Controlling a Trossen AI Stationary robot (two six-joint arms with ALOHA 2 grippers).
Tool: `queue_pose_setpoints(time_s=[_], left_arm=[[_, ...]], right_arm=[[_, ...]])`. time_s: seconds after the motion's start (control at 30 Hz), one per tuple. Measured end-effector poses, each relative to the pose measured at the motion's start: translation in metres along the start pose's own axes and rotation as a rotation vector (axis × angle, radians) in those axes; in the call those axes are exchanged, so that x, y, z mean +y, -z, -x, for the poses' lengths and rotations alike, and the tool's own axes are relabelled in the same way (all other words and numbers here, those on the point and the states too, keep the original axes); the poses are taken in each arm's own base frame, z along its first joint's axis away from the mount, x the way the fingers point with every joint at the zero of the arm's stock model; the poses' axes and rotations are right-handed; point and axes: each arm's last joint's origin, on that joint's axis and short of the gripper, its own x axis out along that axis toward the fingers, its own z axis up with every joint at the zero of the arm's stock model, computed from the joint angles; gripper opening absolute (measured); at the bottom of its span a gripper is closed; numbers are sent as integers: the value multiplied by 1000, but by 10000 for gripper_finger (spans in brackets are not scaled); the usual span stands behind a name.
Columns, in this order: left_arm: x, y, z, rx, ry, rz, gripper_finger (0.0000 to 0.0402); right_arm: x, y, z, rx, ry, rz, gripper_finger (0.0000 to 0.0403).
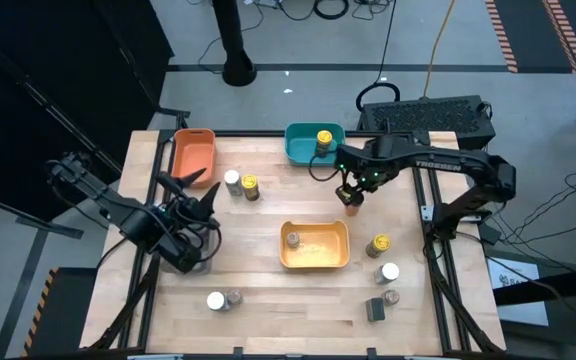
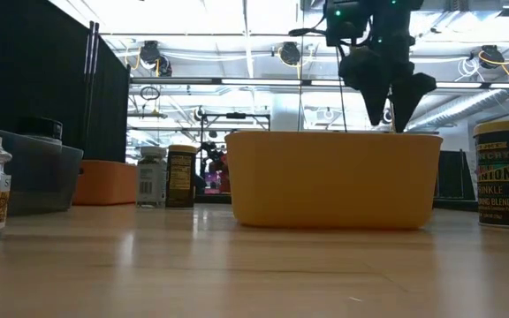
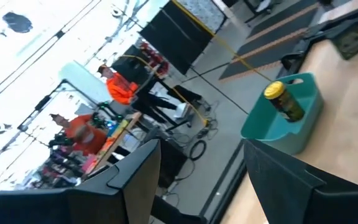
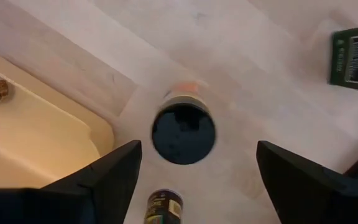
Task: Sort spices by type
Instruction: Put the black spice bottle into the black bin
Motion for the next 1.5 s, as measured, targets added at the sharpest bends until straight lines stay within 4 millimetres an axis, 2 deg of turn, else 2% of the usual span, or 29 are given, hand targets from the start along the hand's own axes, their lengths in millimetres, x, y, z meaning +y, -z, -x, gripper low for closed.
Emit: queue_pose_setpoints(time_s=[0.1,0.47,1.07,1.2,1.5], left_arm=[[1,0,-3,-2,-27,0,238],[2,0,-8,17,-52,14,238],[-2,-1,-9,54,15,57,238],[-2,-1,-9,61,26,58,238],[-2,-1,-9,68,39,59,238]], right_arm=[[4,-4,-5,0,-5,2,306],[4,-3,-6,-9,-9,-20,306],[5,-1,-6,-28,37,-40,306],[4,2,-17,-30,41,-48,306],[0,7,-56,-26,-2,-67,306]])
